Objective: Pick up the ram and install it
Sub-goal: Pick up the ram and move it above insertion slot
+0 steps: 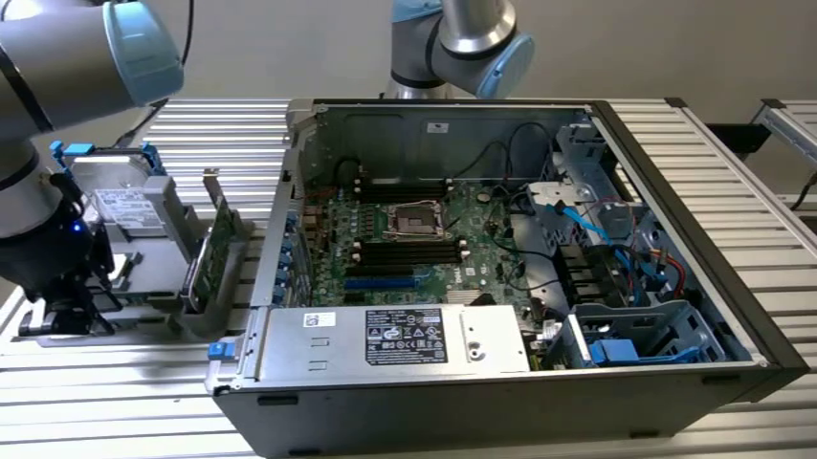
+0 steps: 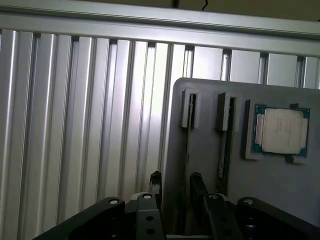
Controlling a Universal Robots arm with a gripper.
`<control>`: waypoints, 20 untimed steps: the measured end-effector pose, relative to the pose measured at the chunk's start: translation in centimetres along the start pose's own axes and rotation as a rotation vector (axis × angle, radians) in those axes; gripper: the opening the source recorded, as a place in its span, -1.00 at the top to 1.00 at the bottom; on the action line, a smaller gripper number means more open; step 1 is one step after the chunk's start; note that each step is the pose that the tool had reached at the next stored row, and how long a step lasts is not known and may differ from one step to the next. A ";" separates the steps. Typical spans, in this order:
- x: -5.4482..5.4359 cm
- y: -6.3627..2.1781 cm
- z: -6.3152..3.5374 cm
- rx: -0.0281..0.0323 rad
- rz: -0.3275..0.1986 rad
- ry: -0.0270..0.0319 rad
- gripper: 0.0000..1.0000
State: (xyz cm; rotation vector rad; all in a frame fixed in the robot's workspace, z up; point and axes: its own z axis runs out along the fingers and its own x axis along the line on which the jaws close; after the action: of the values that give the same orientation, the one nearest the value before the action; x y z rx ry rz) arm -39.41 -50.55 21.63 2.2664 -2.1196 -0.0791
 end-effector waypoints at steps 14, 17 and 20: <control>-0.1 -0.34 2.10 0.0025 0.088 -0.0205 0.27; -0.1 -0.35 2.10 0.0024 0.088 -0.0207 0.27; -0.1 -0.36 2.11 0.0024 0.094 -0.0210 0.27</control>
State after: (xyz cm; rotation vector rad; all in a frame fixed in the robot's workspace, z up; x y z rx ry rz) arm -39.20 -50.39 19.51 2.1729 -2.2338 -0.0980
